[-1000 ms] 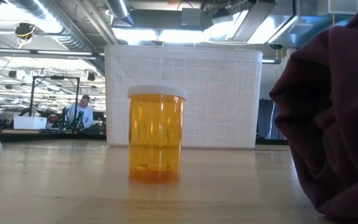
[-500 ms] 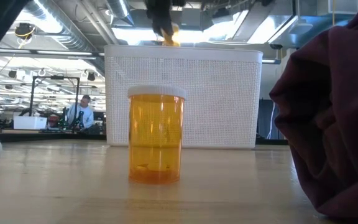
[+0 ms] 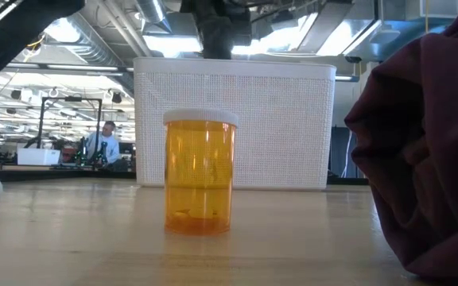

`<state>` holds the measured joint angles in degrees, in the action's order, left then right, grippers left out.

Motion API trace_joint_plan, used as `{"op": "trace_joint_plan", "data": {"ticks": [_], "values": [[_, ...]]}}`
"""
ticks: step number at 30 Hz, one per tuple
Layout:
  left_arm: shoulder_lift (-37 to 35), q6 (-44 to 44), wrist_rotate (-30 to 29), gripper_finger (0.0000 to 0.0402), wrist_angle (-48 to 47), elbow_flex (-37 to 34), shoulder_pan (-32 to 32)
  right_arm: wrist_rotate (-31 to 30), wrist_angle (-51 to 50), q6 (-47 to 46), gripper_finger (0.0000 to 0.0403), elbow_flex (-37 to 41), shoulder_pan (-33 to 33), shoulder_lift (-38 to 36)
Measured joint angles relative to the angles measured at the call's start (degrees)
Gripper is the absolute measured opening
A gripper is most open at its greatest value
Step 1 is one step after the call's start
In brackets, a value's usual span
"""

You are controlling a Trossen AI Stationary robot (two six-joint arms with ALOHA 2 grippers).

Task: Pick & place medical supplies in basket/bin
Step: Put the right orange pill bottle into the white bin

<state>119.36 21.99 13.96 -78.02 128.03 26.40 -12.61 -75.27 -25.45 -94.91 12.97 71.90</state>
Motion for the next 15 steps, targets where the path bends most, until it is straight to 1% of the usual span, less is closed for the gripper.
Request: {"op": "trace_joint_plan", "data": {"ticks": [2,5,9,13,15], "values": [[-0.1,1.1,1.1,0.0203,0.1,-0.3,0.3,-0.4,0.0,0.0,0.0321,0.0,0.4,0.0],[-0.4,2.2,1.2,0.0203,0.5,-3.3,0.3,-1.9,0.0,0.0,0.0321,0.1,0.5,0.0],[-0.5,2.6,1.2,0.0203,0.8,-6.7,0.6,-2.3,-0.4,0.2,0.0321,1.3,0.5,-0.3],[-0.6,4.9,1.4,0.0203,4.4,-11.2,0.6,-4.0,-0.5,0.2,0.0321,3.3,0.5,-0.4],[-0.6,6.0,2.5,0.0203,5.6,-13.4,0.4,-4.3,-0.6,0.2,0.0321,4.4,0.5,-0.5]]}}
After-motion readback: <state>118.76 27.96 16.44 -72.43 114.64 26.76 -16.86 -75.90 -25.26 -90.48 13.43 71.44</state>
